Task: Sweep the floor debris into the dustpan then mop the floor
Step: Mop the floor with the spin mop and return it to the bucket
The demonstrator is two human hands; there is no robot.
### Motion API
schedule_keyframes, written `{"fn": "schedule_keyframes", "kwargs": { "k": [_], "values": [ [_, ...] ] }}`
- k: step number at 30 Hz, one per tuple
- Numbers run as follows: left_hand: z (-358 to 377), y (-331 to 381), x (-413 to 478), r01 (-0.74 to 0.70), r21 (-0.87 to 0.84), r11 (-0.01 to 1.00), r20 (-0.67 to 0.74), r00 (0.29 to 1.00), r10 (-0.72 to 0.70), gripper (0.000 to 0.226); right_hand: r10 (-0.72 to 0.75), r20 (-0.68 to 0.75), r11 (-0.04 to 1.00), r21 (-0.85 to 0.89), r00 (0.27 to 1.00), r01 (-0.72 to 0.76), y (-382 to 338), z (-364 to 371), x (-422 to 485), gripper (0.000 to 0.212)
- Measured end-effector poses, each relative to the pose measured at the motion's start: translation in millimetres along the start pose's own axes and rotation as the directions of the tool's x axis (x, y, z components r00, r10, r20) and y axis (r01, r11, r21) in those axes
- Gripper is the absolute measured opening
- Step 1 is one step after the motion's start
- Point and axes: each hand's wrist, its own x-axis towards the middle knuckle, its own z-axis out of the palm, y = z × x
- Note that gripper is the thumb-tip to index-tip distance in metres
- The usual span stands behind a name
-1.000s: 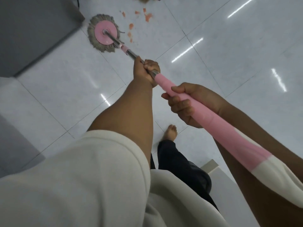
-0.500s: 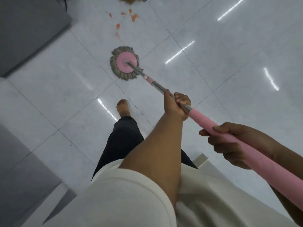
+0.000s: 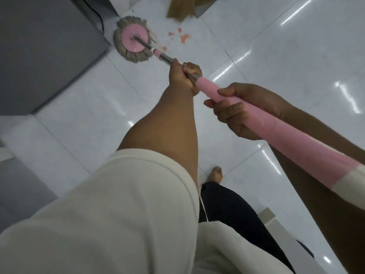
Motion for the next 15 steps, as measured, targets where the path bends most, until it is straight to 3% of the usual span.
{"fn": "schedule_keyframes", "kwargs": {
  "k": [4,8,11,15],
  "values": [
    [17,16,18,-0.061,0.033,0.998,-0.034,0.998,0.062,0.046,-0.006,-0.033,1.000,0.016,0.999,0.007,-26,3,15,0.026],
    [12,-11,22,-0.052,0.028,0.998,-0.042,0.998,0.053,0.046,-0.015,-0.036,1.000,0.014,0.999,0.016,-20,-20,-5,0.027],
    [-2,-59,13,-0.101,0.118,0.988,-0.080,0.991,0.111,0.046,-0.023,-0.056,1.000,0.009,0.998,0.024,1,-45,-38,0.026],
    [-28,-141,-5,-0.016,0.097,0.995,-0.104,0.994,0.026,0.047,-0.028,-0.099,0.998,0.048,0.995,0.033,44,-89,-106,0.025]
  ]
}}
